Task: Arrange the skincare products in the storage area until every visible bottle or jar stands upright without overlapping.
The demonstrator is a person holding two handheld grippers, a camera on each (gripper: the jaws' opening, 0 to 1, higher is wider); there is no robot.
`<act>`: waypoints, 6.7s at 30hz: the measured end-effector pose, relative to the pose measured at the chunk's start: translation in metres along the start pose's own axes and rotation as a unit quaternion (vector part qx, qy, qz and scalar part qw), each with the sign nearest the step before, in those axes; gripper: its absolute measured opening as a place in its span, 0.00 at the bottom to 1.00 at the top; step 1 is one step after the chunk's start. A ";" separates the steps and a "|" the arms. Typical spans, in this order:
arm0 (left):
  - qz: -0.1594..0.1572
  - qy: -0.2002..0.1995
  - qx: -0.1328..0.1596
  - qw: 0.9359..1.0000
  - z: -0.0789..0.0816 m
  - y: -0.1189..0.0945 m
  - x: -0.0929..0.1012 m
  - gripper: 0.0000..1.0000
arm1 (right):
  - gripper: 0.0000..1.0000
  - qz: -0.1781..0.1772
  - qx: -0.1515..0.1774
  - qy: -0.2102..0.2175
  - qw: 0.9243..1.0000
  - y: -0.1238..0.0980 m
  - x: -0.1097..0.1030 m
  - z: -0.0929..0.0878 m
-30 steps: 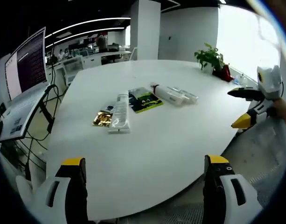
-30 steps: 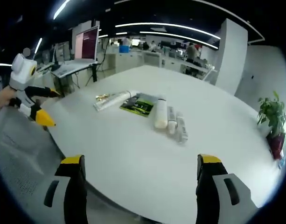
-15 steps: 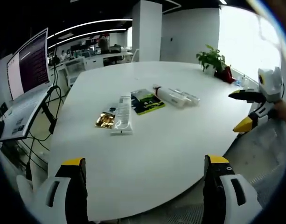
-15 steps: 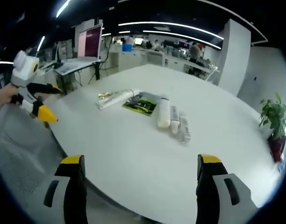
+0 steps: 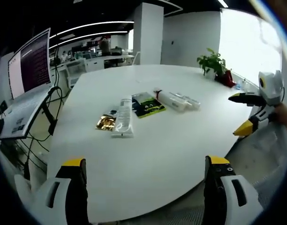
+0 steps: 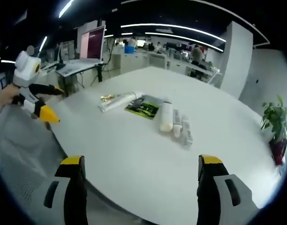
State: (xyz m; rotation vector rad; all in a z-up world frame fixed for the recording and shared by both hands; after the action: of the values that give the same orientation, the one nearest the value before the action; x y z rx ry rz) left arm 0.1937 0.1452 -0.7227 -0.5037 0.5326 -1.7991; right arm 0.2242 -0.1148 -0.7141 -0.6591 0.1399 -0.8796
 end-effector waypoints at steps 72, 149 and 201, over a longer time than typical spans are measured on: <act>-0.007 0.004 0.004 1.000 0.005 0.002 0.000 0.99 | 0.73 0.100 0.020 -0.108 0.989 0.072 0.037 0.059; 0.001 0.021 -0.042 0.999 -0.010 0.007 -0.003 0.95 | 0.39 0.139 -0.310 -0.098 0.935 0.232 0.083 0.033; -0.116 0.015 -0.051 0.992 0.080 0.130 0.039 0.90 | 0.28 0.130 -0.278 -0.017 0.952 0.234 0.094 0.031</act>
State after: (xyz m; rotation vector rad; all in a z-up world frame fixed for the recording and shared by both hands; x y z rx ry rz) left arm 0.3293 0.0653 -0.7323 -0.6300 0.6090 -2.0117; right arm 0.4523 -0.0642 -0.8130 -1.1522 0.4449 -0.5688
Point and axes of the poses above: the point that each gripper's makers call its tool centre point, and the gripper's own axes: y roughly forward along the fingers, x roughly to its right, z roughly out of its top, the point moved 2 cm from there along -y, roughly backward along the fingers, and after that the axes turned 1 degree about -y, right-handed, at the moved point
